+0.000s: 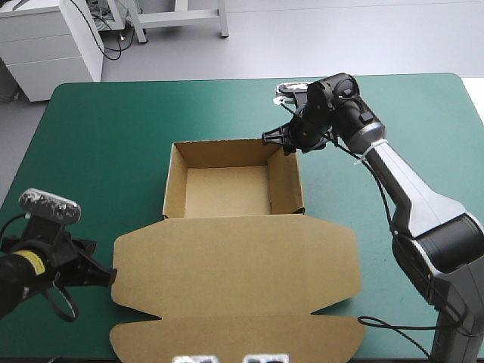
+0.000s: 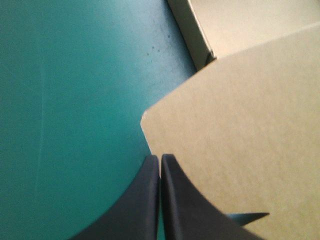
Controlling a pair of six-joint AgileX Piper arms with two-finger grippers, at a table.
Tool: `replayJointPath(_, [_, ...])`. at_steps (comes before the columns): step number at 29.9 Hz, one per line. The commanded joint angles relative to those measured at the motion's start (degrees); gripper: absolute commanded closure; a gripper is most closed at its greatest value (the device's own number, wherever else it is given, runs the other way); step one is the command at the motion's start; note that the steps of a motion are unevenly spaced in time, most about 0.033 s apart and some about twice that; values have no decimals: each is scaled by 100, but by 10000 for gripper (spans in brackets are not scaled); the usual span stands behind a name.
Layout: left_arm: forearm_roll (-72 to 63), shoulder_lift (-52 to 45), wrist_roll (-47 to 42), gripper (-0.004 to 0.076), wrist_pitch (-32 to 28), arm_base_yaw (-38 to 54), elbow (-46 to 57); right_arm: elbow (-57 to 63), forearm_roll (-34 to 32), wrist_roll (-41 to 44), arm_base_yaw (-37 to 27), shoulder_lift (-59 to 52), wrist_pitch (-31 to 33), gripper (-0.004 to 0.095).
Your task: Fold the box
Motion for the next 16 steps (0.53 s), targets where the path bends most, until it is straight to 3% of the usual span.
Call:
replayJointPath(1, [-31, -540, -69, 731, -371, -8, 524, 145, 76, -99, -33, -339, -7, 518])
replayJointPath(12, [-19, -1853, -446, 731, -626, -8, 1936, 1113, 415, -484, -33, -339, -48, 524])
replayJointPath(16, [-19, -2033, -473, 731, -626, -8, 2213, 1257, 473, -484, -33, -339, -97, 611])
